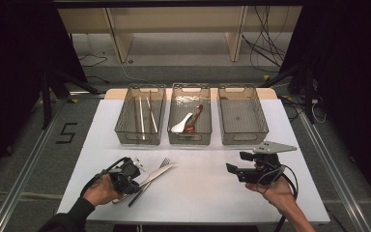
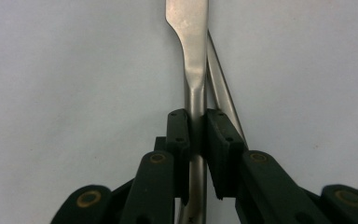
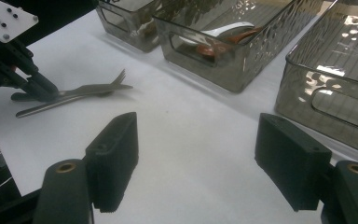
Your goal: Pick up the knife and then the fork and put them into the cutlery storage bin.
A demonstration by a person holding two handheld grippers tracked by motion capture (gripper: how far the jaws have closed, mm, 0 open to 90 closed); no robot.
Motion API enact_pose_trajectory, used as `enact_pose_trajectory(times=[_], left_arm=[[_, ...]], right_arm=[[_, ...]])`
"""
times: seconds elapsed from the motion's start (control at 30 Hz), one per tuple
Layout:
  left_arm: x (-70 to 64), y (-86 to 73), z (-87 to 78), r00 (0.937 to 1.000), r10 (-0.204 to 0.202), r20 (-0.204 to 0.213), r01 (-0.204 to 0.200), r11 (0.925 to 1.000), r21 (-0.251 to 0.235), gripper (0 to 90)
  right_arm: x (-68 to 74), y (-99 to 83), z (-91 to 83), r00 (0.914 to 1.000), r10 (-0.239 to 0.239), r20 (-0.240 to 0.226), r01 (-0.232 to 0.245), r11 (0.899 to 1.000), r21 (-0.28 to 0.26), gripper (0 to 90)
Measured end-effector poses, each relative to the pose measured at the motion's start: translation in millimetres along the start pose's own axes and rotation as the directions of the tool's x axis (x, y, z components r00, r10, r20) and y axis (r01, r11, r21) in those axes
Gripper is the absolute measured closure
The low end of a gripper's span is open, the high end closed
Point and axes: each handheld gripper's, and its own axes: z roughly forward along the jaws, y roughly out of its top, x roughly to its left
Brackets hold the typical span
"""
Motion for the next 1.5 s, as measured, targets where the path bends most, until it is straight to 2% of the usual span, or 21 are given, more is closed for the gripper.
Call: enact_pose_trajectory(times=[0.07, 0.13, 0.27, 0.43, 0.5, 0.6, 0.7, 0.8, 0.97, 1.23, 1.5], left_arm=[[1.9, -0.2, -0.9, 0.9998, 0.003, 0.019, -0.003, 1.0000, 0.005, 79.4], [0.9, 0.3, -2.8, 0.9999, 0.006, 0.016, -0.006, 1.0000, 0.001, 79.4], [1.5, 1.3, -7.0, 0.9988, -0.008, 0.048, 0.009, 0.9996, -0.027, 79.4], [-1.9, 6.7, -15.3, 0.9978, 0.009, 0.066, -0.006, 0.9989, -0.047, 79.4], [-5.2, 10.9, -18.8, 0.9966, 0.016, 0.081, -0.011, 0.9984, -0.055, 79.4], [-13.1, 19.7, -23.1, 0.9939, 0.046, 0.100, -0.040, 0.9972, -0.064, 79.3], [-22.9, 28.5, -24.5, 0.9890, 0.084, 0.122, -0.077, 0.9951, -0.063, 79.3], [-30.2, 34.7, -23.7, 0.9836, 0.114, 0.140, -0.108, 0.9929, -0.050, 79.3], [-36.1, 44.4, -25.1, 0.9784, 0.133, 0.159, -0.126, 0.9906, -0.053, 79.3], [-43.6, 65.3, -24.0, 0.9653, 0.175, 0.194, -0.170, 0.9845, -0.042, 79.3], [-48.7, 81.0, -25.5, 0.9543, 0.199, 0.223, -0.197, 0.9800, -0.032, 79.3]], right_arm=[[0.0, 0.0, -0.2, 1.0000, 0.001, 0.001, -0.001, 1.000, 0.001, 31.0], [0.2, 0.1, -0.2, 1.0000, 0.000, -0.001, 0.000, 1.000, 0.000, 30.9], [0.7, 0.2, 0.3, 1.0000, 0.004, -0.003, -0.004, 1.000, -0.003, 31.0], [4.3, 2.0, -0.5, 0.9999, -0.005, -0.013, 0.004, 1.000, -0.018, 31.0], [9.3, 4.1, 0.0, 0.9994, -0.022, -0.027, 0.021, 1.000, -0.023, 31.0], [18.3, 6.3, 1.4, 0.9972, -0.058, -0.046, 0.057, 0.998, -0.033, 31.0], [30.9, 9.4, 3.5, 0.9915, -0.109, -0.072, 0.106, 0.994, -0.041, 31.0], [42.3, 10.9, 8.1, 0.9826, -0.157, -0.100, 0.154, 0.988, -0.029, 31.0], [58.9, 11.7, 16.4, 0.9633, -0.229, -0.141, 0.229, 0.973, -0.016, 31.0], [80.5, 12.6, 27.1, 0.9314, -0.324, -0.167, 0.328, 0.945, -0.003, 31.5], [96.5, 9.1, 37.8, 0.8925, -0.417, -0.173, 0.429, 0.903, 0.039, 32.0]])
